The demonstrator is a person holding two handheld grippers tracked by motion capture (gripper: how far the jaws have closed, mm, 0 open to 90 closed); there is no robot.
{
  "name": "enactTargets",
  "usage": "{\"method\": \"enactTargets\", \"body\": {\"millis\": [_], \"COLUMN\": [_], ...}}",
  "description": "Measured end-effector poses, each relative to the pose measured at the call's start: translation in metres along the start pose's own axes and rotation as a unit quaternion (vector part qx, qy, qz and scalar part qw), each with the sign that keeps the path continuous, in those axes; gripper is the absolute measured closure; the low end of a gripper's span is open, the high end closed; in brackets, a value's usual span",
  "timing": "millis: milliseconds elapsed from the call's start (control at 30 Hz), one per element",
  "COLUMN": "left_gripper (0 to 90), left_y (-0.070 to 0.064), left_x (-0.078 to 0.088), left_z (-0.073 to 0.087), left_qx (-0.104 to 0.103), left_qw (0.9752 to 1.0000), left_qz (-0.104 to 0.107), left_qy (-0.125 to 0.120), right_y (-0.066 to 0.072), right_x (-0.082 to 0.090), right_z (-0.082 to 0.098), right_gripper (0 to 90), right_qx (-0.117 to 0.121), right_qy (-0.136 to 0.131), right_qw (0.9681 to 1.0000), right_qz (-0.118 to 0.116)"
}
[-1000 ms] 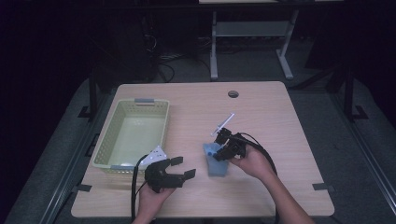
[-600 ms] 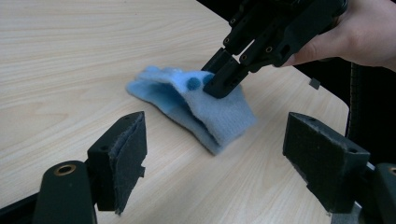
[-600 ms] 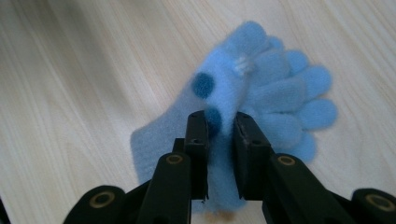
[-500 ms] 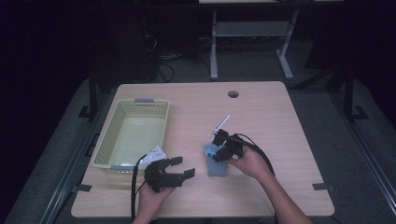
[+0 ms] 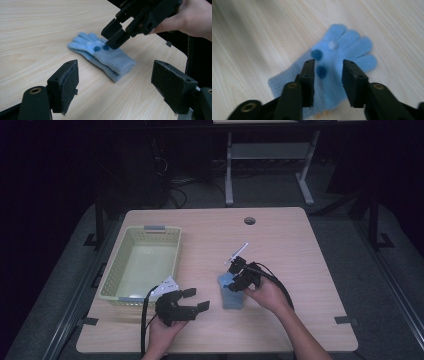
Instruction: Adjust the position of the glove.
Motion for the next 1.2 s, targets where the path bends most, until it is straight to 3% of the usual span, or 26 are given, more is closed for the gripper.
{"method": "enactTargets", "body": {"millis": [133, 300, 400, 533, 733, 867, 967, 1067, 1200], "left_gripper": [22.3, 22.3, 22.3, 23.6, 24.8, 25.1, 25.3, 28.3, 30.8], "left_y": [-0.001, -0.002, -0.001, -0.001, -0.001, -0.004, -0.003, 0.000, 0.005], "left_x": [-0.001, -0.002, -0.003, -0.005, -0.011, -0.014, -0.019, -0.027, -0.039], "left_z": [0.001, 0.001, 0.001, 0.003, 0.004, 0.001, -0.001, -0.001, 0.000], "left_qx": [0.000, -0.002, -0.002, -0.002, 0.014, 0.025, 0.035, 0.049, 0.071], "left_qw": [1.0000, 1.0000, 0.9999, 0.9998, 0.9993, 0.9991, 0.9987, 0.9966, 0.9937], "left_qz": [0.001, 0.002, 0.002, -0.004, -0.002, -0.003, -0.006, -0.027, -0.030], "left_qy": [0.002, 0.007, 0.010, 0.020, 0.034, 0.033, 0.038, 0.061, 0.081], "right_y": [0.000, 0.002, 0.002, 0.000, -0.008, -0.013, -0.015, -0.015, -0.015], "right_x": [-0.003, -0.021, -0.024, -0.015, -0.001, 0.007, 0.010, 0.012, 0.011], "right_z": [0.000, 0.002, 0.003, 0.007, 0.019, 0.030, 0.039, 0.048, 0.057], "right_gripper": [75.8, 80.3, 79.5, 73.8, 65.0, 57.3, 49.7, 48.1, 43.4], "right_qx": [-0.007, -0.009, -0.018, -0.032, -0.060, -0.090, -0.110, -0.131, -0.163], "right_qy": [-0.006, 0.017, 0.010, -0.014, -0.037, -0.063, -0.062, -0.075, -0.089], "right_qw": [0.9999, 0.9996, 0.9995, 0.9991, 0.9969, 0.9930, 0.9909, 0.9872, 0.9810], "right_qz": [-0.009, -0.019, -0.024, -0.026, -0.036, -0.045, -0.047, -0.053, -0.059]}}
Point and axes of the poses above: each handheld gripper's, and its own axes: x roughly backward along the jaws, z roughly out of its underside, y roughly to its left, the point moved 2 cm from there along -x, roughly forward along the jaws, and after that the axes turned 4 degrees about -x, right-handed, at the moved point
